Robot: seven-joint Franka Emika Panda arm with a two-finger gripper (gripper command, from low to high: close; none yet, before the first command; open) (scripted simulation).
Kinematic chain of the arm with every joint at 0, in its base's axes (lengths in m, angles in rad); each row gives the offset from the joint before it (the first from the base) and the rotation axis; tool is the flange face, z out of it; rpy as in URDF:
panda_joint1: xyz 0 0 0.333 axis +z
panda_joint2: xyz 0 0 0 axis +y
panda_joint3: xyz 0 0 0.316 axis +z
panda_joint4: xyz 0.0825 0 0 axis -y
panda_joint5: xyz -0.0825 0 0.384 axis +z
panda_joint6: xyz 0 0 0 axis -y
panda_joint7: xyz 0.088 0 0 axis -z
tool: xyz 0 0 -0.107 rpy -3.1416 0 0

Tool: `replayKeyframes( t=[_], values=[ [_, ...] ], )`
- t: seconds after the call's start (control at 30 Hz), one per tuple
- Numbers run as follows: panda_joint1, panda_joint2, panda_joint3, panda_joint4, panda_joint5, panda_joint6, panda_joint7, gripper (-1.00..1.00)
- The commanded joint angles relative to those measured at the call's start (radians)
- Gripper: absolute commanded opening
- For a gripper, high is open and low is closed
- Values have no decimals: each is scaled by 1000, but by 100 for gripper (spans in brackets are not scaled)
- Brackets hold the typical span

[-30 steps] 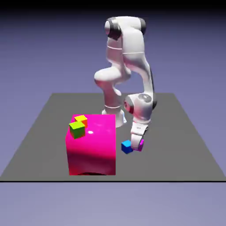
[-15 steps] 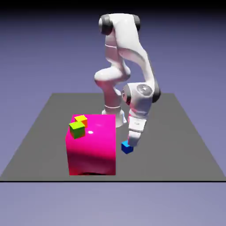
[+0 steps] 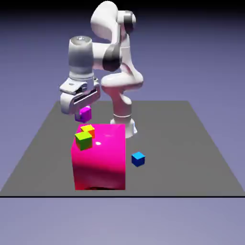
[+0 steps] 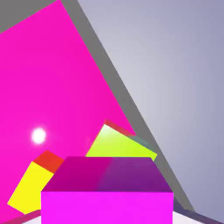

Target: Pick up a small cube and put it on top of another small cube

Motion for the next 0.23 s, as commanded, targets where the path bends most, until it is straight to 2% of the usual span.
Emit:
replayKeyframes(
  t=[0.0, 0.1, 0.13, 0.2],
  values=[
    [-3, 19, -5, -28, 9, 45, -7, -100],
    [-9, 61, -16, -90, 30, 142, -24, -100],
    [-9, 61, -16, -90, 30, 142, -24, 100],
    [-6, 43, -11, -62, 20, 99, -17, 100]
  ],
)
